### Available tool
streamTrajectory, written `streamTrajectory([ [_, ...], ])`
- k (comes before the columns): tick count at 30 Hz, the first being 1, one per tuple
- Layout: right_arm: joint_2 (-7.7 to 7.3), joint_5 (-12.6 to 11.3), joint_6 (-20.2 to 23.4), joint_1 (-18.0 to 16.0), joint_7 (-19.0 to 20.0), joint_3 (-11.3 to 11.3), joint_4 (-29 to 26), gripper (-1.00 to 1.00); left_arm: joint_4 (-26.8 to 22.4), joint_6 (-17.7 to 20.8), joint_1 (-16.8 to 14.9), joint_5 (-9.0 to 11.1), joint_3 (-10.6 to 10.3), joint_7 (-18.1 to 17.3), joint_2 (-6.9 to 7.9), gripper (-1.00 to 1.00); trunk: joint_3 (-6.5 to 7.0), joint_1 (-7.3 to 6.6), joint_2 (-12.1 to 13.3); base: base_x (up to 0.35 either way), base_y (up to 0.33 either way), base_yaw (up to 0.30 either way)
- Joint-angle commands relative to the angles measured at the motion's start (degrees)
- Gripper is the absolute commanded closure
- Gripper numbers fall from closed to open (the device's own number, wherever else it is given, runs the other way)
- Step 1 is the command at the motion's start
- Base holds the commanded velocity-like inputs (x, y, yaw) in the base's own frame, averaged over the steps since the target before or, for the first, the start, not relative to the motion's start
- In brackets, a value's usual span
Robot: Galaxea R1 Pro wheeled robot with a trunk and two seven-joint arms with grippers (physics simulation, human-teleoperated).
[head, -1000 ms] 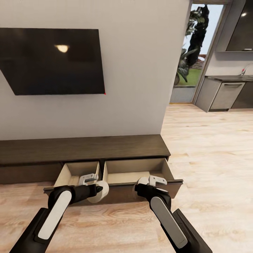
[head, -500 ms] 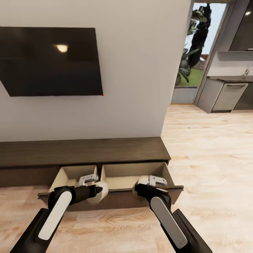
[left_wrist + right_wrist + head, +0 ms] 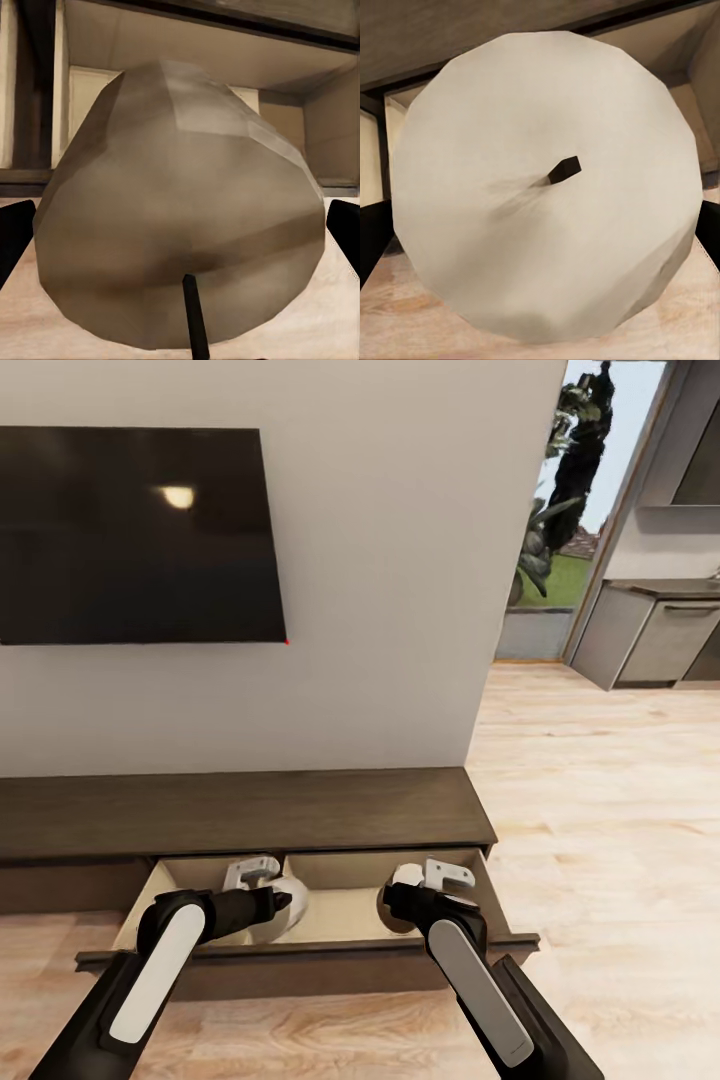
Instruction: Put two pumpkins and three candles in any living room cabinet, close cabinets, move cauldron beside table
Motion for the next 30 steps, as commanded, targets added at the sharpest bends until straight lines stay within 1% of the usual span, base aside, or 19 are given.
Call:
streamTrajectory([
  [1,0.0,-0.3,0.2,-0.1,-0.5,0.0,-0.1,1.0,-0.1,0.0,-0.1,0.7,-0.1,0.6,0.04,1.0,-0.05,0.03,0.0,0.298,-0.164,0.0],
  [12,-0.01,-0.4,0.2,-0.1,-0.5,0.0,0.0,1.0,0.0,0.0,-0.1,0.9,-0.1,0.6,0.04,1.0,-0.05,0.03,0.0,0.267,-0.052,0.0],
  [18,-0.03,-0.4,0.2,-0.1,-0.5,0.0,0.0,1.0,0.0,0.0,-0.1,1.1,-0.1,0.6,0.04,1.0,-0.05,0.03,0.0,0.137,-0.077,0.015],
  [30,-0.03,-0.4,0.2,-0.1,-0.5,0.1,0.2,1.0,0.2,0.0,-0.1,1.1,-0.1,0.6,0.05,1.0,-0.05,0.03,0.0,0.076,-0.036,0.004],
])
